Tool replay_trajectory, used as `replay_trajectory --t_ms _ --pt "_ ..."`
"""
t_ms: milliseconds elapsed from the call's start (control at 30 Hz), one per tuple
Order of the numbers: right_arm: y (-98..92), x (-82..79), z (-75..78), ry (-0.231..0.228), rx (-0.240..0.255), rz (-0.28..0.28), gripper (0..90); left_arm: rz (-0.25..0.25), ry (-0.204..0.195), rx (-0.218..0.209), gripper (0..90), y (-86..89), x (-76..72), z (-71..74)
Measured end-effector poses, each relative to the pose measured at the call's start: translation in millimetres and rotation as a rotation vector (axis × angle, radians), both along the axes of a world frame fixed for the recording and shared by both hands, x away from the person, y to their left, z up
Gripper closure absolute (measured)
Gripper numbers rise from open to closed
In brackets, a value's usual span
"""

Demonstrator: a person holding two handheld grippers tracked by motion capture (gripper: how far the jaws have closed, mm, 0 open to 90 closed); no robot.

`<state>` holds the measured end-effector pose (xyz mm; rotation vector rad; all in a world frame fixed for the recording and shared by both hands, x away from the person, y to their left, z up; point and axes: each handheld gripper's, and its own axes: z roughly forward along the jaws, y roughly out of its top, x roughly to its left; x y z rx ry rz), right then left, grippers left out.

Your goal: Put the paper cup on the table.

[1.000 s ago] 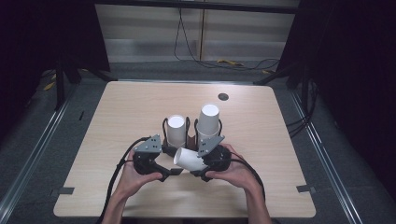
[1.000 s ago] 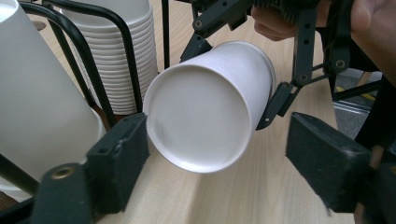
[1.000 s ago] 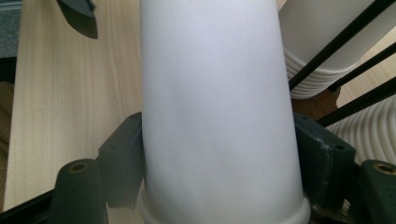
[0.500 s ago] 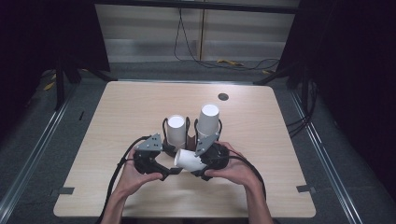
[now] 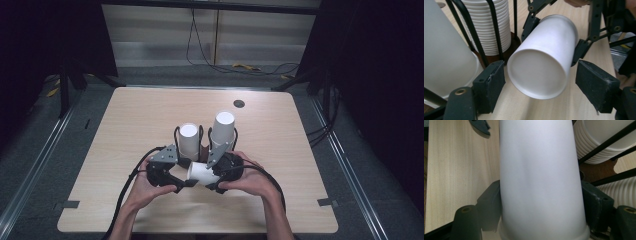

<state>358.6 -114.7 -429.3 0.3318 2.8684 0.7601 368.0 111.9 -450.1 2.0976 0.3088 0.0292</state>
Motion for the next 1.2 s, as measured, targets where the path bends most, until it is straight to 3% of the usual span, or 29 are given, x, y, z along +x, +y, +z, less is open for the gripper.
replay_trajectory --t_ms 333,500,1033,1200 --pt "6.9 -2.0 -1.4 -0.008 -0.026 0.029 27.3 -0.029 0.037 0.039 21.7 -6.1 3.7 -7.9" --pt "9.7 -3.0 -5.3 0.002 -0.047 0.023 27.3 -0.064 0.019 0.061 28.4 -6.9 3.5 -8.4" --pt "12.0 -5.3 -4.6 0.004 -0.027 0.059 27.3 -0.098 0.05 0.043 24.9 -11.6 3.9 -10.9" --pt "13.5 -5.8 -4.8 -0.001 -0.037 0.076 27.4 -0.116 0.05 0.048 28.3 -12.9 3.0 -11.3"
